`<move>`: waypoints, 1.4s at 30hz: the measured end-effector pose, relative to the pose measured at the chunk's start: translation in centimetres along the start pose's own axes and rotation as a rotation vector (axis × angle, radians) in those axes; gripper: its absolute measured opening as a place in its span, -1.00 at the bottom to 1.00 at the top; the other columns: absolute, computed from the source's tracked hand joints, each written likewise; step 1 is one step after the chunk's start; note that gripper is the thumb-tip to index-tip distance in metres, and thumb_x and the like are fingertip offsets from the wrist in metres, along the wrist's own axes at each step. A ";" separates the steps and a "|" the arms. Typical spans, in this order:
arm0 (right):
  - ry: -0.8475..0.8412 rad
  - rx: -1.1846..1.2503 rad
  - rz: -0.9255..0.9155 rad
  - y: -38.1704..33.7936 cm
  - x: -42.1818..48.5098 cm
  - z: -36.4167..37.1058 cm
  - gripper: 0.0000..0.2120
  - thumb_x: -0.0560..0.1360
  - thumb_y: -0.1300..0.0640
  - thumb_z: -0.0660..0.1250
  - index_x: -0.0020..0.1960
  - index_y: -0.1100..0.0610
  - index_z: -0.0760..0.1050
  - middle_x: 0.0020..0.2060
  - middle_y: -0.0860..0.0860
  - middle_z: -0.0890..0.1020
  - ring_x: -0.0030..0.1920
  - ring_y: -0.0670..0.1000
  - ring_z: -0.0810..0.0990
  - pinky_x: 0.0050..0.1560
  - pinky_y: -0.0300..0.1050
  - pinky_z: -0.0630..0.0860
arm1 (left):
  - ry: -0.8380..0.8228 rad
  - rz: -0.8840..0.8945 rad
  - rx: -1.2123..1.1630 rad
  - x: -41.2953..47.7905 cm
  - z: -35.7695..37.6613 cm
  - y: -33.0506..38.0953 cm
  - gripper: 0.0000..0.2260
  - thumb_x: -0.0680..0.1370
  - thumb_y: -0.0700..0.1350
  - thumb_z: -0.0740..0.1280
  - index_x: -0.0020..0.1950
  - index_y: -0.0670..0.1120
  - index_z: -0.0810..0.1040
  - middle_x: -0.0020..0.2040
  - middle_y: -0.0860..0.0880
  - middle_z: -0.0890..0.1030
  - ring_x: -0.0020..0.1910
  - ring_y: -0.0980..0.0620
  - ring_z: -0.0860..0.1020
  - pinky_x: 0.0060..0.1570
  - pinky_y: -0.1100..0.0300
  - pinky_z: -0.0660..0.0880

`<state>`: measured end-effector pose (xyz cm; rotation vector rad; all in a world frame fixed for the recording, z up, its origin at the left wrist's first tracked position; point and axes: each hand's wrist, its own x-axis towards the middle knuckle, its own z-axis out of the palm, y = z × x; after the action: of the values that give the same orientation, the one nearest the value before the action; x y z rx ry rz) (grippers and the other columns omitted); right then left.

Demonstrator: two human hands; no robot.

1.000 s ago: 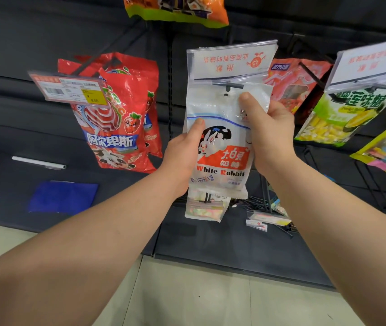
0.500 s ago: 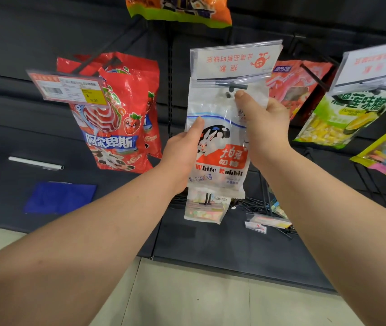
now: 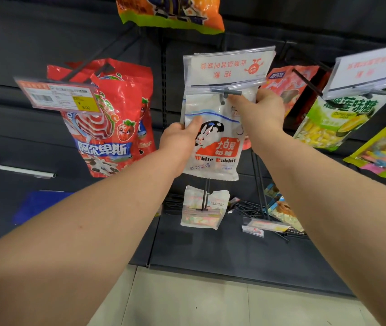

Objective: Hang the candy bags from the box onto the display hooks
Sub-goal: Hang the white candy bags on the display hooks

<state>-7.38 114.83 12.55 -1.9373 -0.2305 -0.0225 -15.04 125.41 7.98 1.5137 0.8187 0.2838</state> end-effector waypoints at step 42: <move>-0.113 -1.182 0.250 12.0 -30.5 -51.7 -0.38 0.52 -0.11 0.23 0.50 -0.01 0.10 0.50 0.03 0.15 0.52 0.14 0.03 0.45 0.18 0.08 | -0.616 0.927 1.455 -43.1 28.3 -0.4 -0.27 0.56 0.27 0.14 0.58 -0.03 -0.06 0.60 -0.07 -0.02 0.57 -0.19 -0.12 0.49 -0.20 -0.06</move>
<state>-30.36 58.30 16.91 -3.1384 -0.0258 0.1490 -28.01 76.25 16.41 3.0654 -0.4376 -0.2156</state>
